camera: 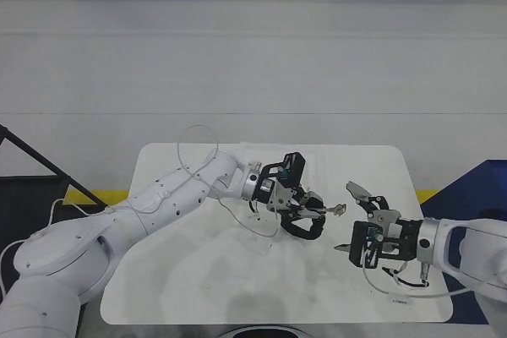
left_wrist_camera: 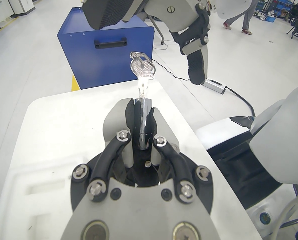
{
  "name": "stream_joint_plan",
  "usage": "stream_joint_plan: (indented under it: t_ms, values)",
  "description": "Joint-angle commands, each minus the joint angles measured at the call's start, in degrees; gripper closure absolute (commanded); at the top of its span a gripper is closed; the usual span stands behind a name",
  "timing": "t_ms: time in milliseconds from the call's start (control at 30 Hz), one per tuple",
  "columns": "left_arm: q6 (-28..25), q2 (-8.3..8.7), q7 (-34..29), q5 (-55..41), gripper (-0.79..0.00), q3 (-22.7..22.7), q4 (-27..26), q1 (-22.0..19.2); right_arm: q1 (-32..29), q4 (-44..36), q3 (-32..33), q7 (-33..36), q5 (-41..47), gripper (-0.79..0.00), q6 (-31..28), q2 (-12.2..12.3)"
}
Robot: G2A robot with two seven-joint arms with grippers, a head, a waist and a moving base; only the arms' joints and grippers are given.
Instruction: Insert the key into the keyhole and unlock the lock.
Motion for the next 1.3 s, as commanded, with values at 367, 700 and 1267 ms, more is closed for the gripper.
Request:
stream_joint_plan:
  t_ms: [367,700,1267]
  values:
    - [0.0,1.38,-4.5,-4.2,0.000,0.0,-2.5,-0.9,1.6,-1.2,-2.8,-17.6,-23.3,-0.348,0.2,1.9]
    - [0.0,1.72,-7.1,-6.4,0.000,0.0,-3.5,-1.3,-1.5,-0.5,-1.1,-27.2,-33.8,-0.197,5.8,2.4]
    - [0.0,1.73,-7.2,-6.9,0.000,0.0,-4.4,-1.5,-5.6,3.7,1.8,-28.8,-18.4,0.000,7.7,1.9]
